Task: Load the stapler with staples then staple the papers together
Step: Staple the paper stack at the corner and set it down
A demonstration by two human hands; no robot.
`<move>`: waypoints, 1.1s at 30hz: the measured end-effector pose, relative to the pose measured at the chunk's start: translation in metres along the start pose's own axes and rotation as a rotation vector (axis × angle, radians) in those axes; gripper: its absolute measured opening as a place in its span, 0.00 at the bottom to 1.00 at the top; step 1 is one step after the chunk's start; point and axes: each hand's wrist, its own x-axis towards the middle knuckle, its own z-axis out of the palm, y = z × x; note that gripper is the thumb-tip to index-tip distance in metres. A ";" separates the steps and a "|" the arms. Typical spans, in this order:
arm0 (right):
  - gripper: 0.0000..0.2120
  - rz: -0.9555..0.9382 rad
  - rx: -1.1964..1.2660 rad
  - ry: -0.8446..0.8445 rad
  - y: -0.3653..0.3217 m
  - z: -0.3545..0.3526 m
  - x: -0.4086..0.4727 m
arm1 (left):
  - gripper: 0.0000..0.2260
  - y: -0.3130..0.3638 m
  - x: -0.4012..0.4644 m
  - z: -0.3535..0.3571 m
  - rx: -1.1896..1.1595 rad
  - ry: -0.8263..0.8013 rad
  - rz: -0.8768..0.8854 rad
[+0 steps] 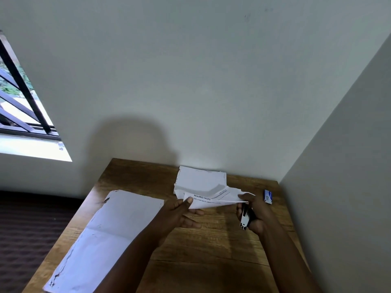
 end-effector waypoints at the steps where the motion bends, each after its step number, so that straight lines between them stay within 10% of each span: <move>1: 0.04 0.006 0.001 0.001 0.001 0.000 0.000 | 0.17 0.000 0.000 0.000 -0.006 -0.001 -0.004; 6: 0.05 0.025 0.062 -0.066 0.003 -0.002 0.000 | 0.23 -0.003 0.002 0.000 -0.090 -0.035 -0.021; 12: 0.28 0.092 0.036 -0.181 0.022 0.005 -0.005 | 0.20 -0.003 0.008 -0.002 -0.290 0.037 -0.001; 20: 0.12 0.054 -0.043 -0.432 0.051 0.018 -0.023 | 0.23 -0.005 0.003 -0.005 -0.060 0.096 0.116; 33: 0.18 -0.115 -0.225 -0.430 0.062 0.028 -0.030 | 0.27 -0.002 0.001 -0.001 0.239 0.034 0.179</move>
